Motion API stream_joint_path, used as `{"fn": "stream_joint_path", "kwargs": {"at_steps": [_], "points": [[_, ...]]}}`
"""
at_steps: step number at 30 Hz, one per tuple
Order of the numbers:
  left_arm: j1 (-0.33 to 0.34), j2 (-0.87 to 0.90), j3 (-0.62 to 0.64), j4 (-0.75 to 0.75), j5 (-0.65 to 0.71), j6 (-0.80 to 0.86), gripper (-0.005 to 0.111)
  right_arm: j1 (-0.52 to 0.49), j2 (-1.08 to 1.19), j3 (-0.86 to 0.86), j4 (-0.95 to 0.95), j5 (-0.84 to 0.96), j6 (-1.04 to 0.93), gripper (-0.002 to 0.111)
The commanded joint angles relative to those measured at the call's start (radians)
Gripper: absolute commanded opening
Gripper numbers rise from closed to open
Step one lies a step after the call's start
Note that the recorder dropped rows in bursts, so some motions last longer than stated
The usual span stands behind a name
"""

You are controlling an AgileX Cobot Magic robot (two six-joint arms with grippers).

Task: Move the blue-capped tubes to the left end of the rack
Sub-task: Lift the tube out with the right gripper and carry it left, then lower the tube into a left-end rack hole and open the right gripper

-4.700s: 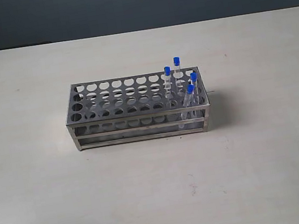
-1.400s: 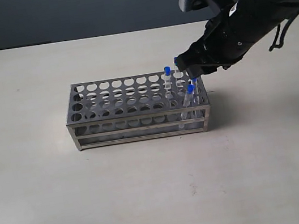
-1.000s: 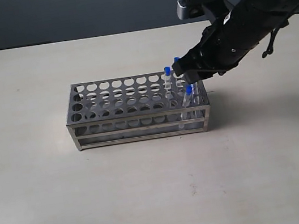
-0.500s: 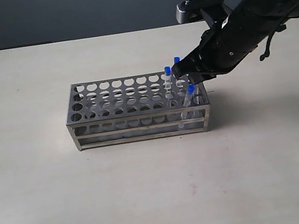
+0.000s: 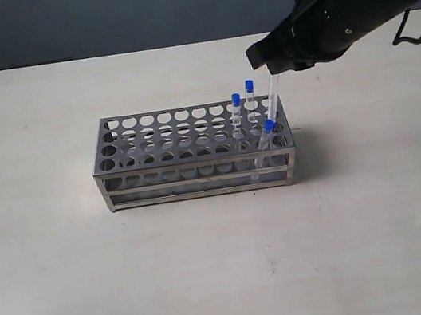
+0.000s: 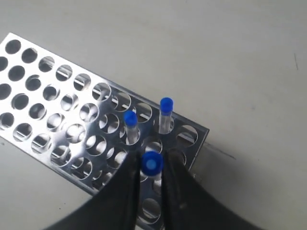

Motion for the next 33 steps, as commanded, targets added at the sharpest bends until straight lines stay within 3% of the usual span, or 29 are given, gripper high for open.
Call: {"fn": "stream_joint_path", "kwargs": {"at_steps": [1, 5, 9, 15, 21, 33], "points": [[-0.004, -0.004, -0.001, -0.002, 0.0, -0.002, 0.001, 0.003, -0.06, -0.01, -0.008, 0.003, -0.004, 0.004], [-0.004, -0.004, -0.001, -0.002, 0.0, -0.002, 0.001, 0.03, -0.071, -0.079, -0.008, 0.054, -0.004, 0.004], [-0.004, -0.004, -0.001, -0.002, 0.0, -0.002, 0.001, 0.135, -0.002, -0.207, -0.017, 0.031, -0.071, 0.004], [-0.004, -0.004, -0.001, -0.002, 0.0, -0.002, 0.001, 0.279, 0.333, -0.564, -0.014, 0.118, -0.147, 0.004], [-0.004, -0.004, -0.001, -0.002, 0.0, -0.002, 0.001, 0.337, 0.565, -0.833, -0.015, 0.248, -0.149, 0.004], [-0.004, -0.004, -0.001, -0.002, 0.002, -0.002, 0.001, 0.344, 0.618, -0.869, -0.054, 0.213, -0.151, 0.004]]}}
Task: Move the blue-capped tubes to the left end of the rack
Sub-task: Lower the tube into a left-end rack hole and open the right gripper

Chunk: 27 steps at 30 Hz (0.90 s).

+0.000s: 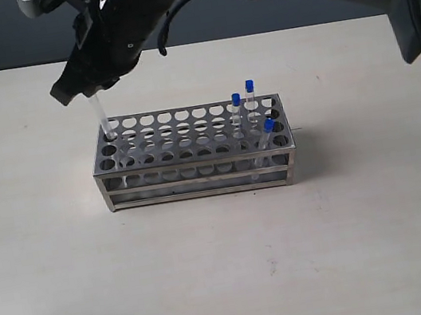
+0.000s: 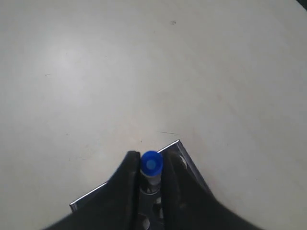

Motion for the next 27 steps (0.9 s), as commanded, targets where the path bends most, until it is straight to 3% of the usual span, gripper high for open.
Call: {"fn": "stream_joint_path", "kwargs": {"at_steps": [1, 27], "points": [[-0.004, -0.004, -0.001, -0.002, 0.002, -0.002, 0.001, -0.001, -0.004, -0.01, -0.025, -0.029, -0.008, 0.004], [-0.004, -0.004, -0.001, 0.0, 0.002, -0.002, 0.001, -0.001, 0.112, -0.079, -0.039, 0.034, -0.001, 0.004]]}}
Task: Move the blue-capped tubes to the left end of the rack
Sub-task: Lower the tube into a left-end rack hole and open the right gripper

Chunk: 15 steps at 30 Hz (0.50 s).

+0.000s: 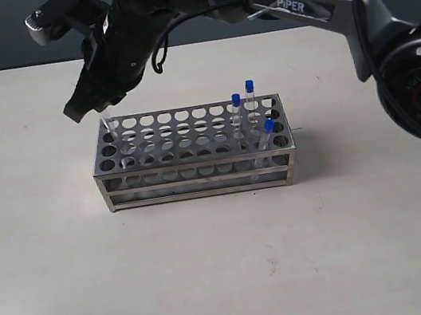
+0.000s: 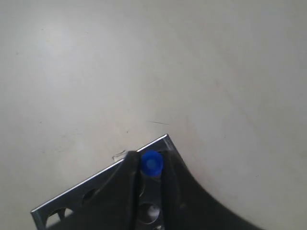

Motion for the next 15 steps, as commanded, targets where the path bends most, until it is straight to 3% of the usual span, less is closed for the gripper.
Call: {"fn": "stream_joint_path", "kwargs": {"at_steps": [1, 15], "points": [[-0.004, -0.004, -0.001, 0.0, 0.002, -0.002, 0.001, -0.001, 0.01, -0.007, -0.002, 0.009, 0.001, 0.004], [-0.004, -0.004, -0.001, 0.0, -0.002, -0.002, 0.001, -0.001, 0.018, -0.007, -0.005, 0.084, 0.006, 0.008]]}}
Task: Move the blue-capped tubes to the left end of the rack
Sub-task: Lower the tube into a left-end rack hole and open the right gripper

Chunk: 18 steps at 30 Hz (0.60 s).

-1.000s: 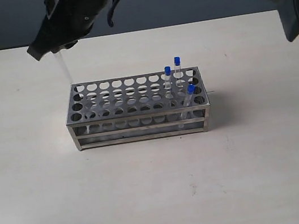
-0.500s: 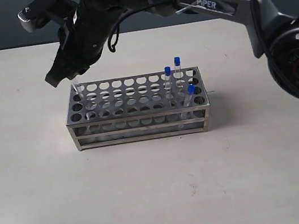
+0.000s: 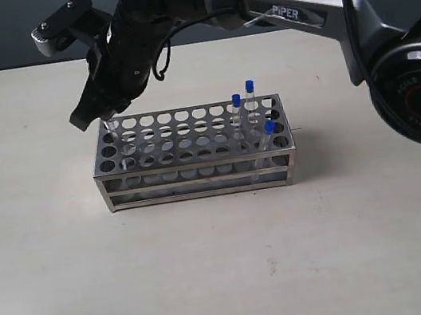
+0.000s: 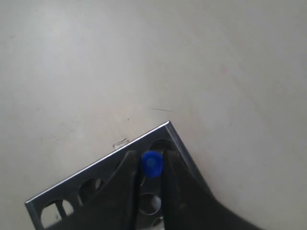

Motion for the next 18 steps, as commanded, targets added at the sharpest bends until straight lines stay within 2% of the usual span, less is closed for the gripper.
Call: {"fn": "stream_joint_path", "kwargs": {"at_steps": [1, 6, 8, 18], "points": [[-0.004, -0.004, -0.001, 0.0, -0.002, -0.002, 0.001, -0.001, 0.001, -0.007, 0.001, 0.053, 0.002, 0.012], [-0.004, -0.004, -0.001, 0.0, 0.0, -0.002, 0.001, -0.001, 0.001, -0.007, -0.008, 0.071, 0.002, 0.039], [-0.004, -0.004, -0.001, 0.0, 0.0, -0.002, 0.001, -0.001, 0.001, -0.014, -0.015, 0.078, 0.002, 0.045], [-0.004, -0.004, -0.001, 0.0, 0.0, -0.002, 0.001, -0.003, -0.107, -0.014, -0.151, 0.1, 0.119, 0.045]]}}
